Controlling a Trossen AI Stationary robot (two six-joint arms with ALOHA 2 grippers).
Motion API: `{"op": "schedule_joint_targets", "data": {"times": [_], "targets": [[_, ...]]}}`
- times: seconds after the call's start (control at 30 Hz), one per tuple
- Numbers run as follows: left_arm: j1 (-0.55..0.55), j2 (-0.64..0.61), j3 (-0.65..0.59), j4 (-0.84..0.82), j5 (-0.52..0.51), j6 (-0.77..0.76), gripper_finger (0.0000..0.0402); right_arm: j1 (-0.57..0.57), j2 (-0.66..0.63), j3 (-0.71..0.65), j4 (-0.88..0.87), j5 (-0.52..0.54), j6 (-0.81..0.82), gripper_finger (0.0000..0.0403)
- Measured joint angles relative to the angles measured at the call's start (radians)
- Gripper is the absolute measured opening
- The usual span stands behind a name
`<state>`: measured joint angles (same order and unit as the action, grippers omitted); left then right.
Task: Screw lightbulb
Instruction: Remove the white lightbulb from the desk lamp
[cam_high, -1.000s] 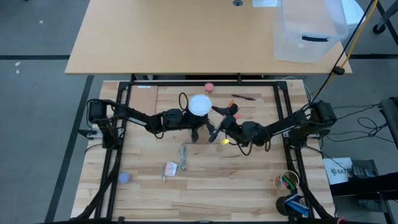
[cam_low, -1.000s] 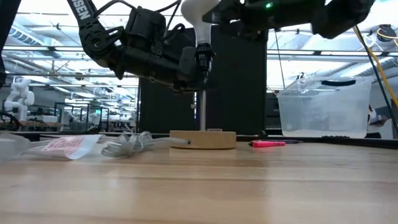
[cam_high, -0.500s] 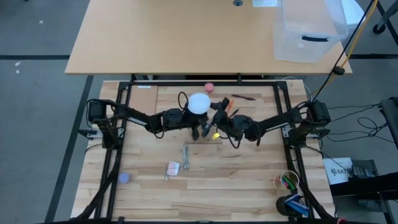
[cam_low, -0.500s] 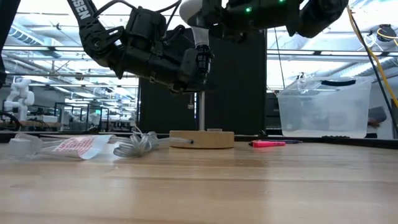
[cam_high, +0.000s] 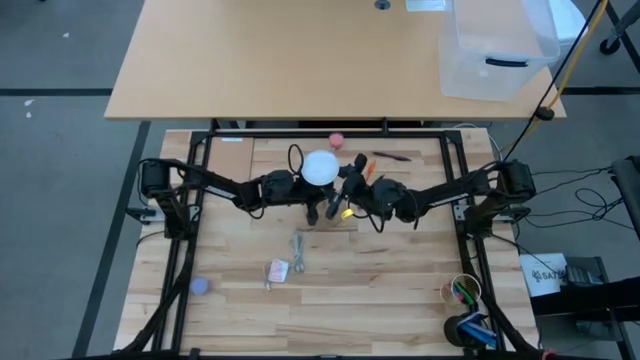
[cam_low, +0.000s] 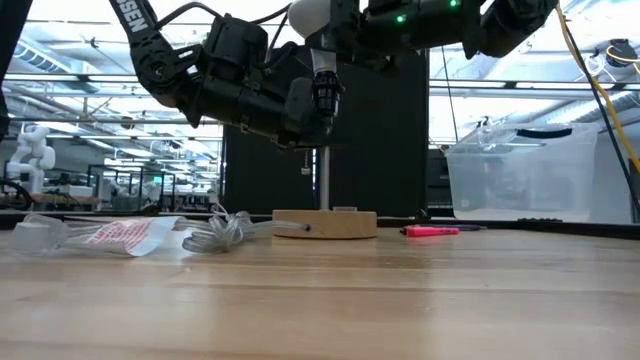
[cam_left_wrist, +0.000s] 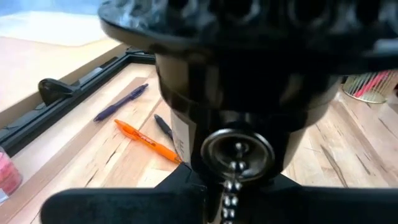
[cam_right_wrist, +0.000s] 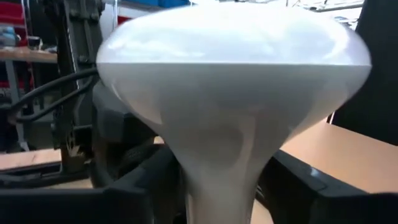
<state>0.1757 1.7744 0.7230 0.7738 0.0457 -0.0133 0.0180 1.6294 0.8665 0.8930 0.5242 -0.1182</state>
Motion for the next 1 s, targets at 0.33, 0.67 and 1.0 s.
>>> {"op": "schedule_joint_targets", "data": {"times": [0.33, 0.67, 1.0], "targets": [[0.003, 0.001, -0.001, -0.01, 0.138, 0.048, 0.0028, -0.026, -0.057, 0.0, -0.134, -0.13, 0.01, 0.0173], [0.01, 0.002, -0.001, -0.011, 0.277, 0.089, 0.0028, -0.069, -0.088, 0.0, -0.211, -0.349, 0.002, 0.0172], [0.011, 0.002, -0.001, -0.02, 0.47, 0.141, 0.0028, -0.143, -0.087, 0.001, -0.226, -0.694, -0.001, 0.017]]}}
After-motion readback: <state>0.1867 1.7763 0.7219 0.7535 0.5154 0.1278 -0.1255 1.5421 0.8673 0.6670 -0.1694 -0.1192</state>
